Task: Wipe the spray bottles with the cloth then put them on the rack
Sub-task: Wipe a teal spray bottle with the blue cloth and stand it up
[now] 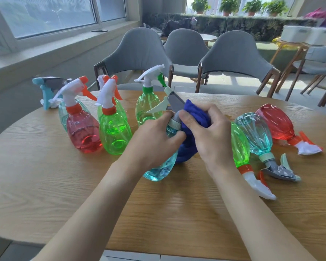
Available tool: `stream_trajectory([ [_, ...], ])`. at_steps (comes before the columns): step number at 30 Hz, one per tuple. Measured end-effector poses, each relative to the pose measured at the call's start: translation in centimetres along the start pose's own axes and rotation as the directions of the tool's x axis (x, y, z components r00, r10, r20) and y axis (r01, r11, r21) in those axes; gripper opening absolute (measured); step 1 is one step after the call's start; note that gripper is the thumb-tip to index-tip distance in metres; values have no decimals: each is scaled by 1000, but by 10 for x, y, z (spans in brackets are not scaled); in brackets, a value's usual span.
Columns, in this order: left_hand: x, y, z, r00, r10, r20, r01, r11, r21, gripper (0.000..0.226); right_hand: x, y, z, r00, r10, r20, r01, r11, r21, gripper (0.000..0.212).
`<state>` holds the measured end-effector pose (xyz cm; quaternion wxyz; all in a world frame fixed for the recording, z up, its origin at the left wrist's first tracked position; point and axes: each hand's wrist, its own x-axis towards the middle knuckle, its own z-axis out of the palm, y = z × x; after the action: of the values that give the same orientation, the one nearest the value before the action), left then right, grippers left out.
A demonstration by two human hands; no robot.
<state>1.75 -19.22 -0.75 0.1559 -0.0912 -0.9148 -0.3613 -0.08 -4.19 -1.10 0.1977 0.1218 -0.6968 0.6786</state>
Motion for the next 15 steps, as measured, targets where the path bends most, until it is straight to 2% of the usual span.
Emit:
stream_trajectory([
  [3, 2, -1, 1, 1000, -5, 3, 5, 1000, 17, 28, -2, 3, 5, 998, 62, -28, -62, 998, 5, 18],
  [5, 2, -2, 1, 1000, 8, -17, -8, 1000, 22, 36, -1, 5, 7, 991, 125, -48, -123, 992, 33, 26],
  [7, 1, -2, 2, 997, 43, -57, -42, 999, 23, 32, 2, 8, 7, 974, 220, -60, -211, 968, 136, 39],
  [9, 0, -3, 2, 995, 52, -83, -52, 999, 7, 29, 4, 9, 6, 964, 263, -49, -247, 946, 210, 42],
  [11, 1, -5, 3, 995, 40, -88, -42, 999, -24, 26, 4, 10, 5, 974, 225, -9, -219, 958, 183, 30],
  [13, 2, -9, 2, 995, 11, -101, -17, 998, -58, 21, 1, 8, 6, 990, 124, 72, -129, 990, 62, 15],
  [15, 3, -12, 1, 994, -11, -109, 0, 995, -101, 16, -1, 9, 6, 985, 36, 170, -18, 994, -104, 30],
])
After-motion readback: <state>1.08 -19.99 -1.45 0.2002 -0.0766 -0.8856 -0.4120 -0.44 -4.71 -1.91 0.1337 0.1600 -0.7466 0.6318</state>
